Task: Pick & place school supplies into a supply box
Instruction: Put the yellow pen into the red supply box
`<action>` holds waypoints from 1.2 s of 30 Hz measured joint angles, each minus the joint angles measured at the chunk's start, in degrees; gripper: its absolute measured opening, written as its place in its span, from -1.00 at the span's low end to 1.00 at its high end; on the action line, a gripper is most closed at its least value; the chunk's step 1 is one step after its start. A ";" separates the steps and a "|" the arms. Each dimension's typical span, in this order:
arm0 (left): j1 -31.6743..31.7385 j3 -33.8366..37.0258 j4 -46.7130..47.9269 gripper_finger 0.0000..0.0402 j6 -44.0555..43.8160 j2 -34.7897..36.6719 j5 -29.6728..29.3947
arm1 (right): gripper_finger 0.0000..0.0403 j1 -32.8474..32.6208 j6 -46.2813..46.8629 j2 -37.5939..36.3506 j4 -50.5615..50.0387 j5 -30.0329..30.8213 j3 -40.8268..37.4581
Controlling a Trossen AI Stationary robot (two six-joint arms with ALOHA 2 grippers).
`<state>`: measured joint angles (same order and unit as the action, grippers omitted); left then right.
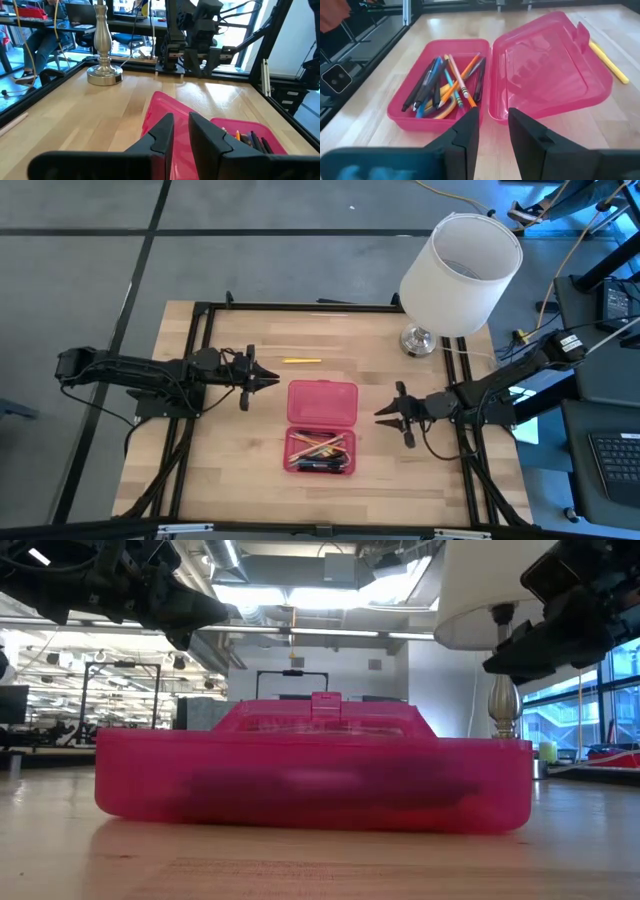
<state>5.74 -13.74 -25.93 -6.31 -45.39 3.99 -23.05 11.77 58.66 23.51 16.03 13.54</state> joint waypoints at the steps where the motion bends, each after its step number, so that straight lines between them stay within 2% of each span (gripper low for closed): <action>1: 0.00 0.00 0.00 -0.74 0.00 0.00 0.00 | -0.46 0.00 0.00 0.01 0.01 0.00 0.00; 13: 0.00 0.00 -0.02 -0.74 2.95 0.00 -0.07 | -0.46 0.00 -0.13 0.01 -0.11 -0.04 0.00; 20: 0.00 0.00 -0.01 -0.68 1.47 0.00 -0.26 | -0.46 0.00 -0.07 0.04 -0.11 -0.09 0.00; 24: 0.00 0.00 -0.02 -0.56 -0.48 0.00 -3.86 | -0.46 0.00 -0.07 0.04 -0.13 -0.13 0.00; 29: 0.00 0.00 0.00 -0.30 -1.49 0.00 -9.94 | -0.46 0.00 0.04 0.06 -0.15 -0.15 0.00; 36: 0.00 0.00 0.00 0.01 -7.98 0.00 -11.87 | -0.46 0.00 0.02 0.06 -0.19 -0.15 0.00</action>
<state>5.73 -13.74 -25.93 -14.29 -45.39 -7.88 -23.05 11.79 58.72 23.32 15.88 13.54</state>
